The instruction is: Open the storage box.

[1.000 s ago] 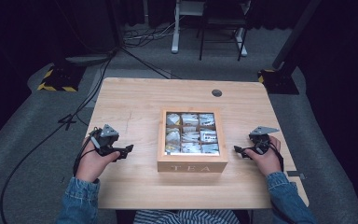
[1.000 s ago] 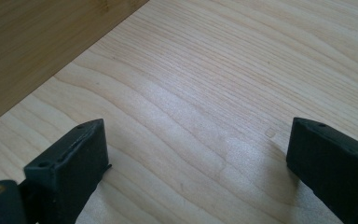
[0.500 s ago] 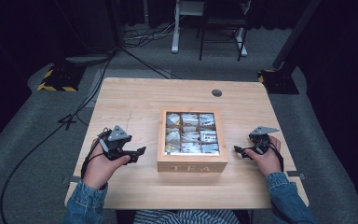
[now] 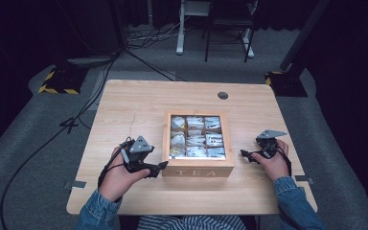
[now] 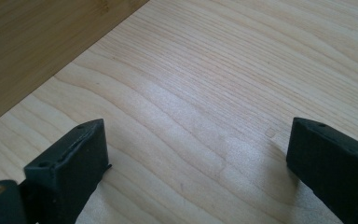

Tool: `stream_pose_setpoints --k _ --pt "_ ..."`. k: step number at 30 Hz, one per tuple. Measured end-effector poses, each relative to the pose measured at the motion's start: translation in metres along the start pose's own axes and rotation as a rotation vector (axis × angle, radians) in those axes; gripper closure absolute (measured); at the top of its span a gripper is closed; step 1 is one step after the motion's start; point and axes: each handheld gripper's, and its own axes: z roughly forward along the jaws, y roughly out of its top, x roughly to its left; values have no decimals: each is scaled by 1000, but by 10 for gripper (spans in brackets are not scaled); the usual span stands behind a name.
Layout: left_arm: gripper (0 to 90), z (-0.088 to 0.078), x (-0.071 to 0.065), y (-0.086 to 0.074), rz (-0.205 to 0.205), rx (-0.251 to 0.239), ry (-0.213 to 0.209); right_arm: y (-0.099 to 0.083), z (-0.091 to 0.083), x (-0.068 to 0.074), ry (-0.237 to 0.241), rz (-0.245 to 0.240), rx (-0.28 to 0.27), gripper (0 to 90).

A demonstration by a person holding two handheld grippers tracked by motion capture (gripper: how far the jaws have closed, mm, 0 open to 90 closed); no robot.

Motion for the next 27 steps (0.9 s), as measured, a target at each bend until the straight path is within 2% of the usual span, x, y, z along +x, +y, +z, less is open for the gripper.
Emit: stream_pose_setpoints --k 3,6,9,14,19,22,24,27 --pt "220 6 -3 -1 -8 5 -17 0 0 0 0 0 0 57" --pt "214 11 -5 -2 -13 12 -14 0 0 0 0 1 0 57" --pt "234 18 -7 -4 1 28 20 0 0 0 0 0 0 57" --pt "233 25 -10 -7 -12 44 -12 0 0 0 0 1 0 57" --pt "218 29 -13 -7 -18 45 -5 0 0 0 0 1 0 57" --pt "233 30 -13 -8 6 50 11 0 0 0 0 0 0 57" --pt "231 32 -14 -8 42 56 22 0 0 0 0 1 0 57" --pt "232 32 -15 -8 54 62 31 0 0 0 0 0 0 57"
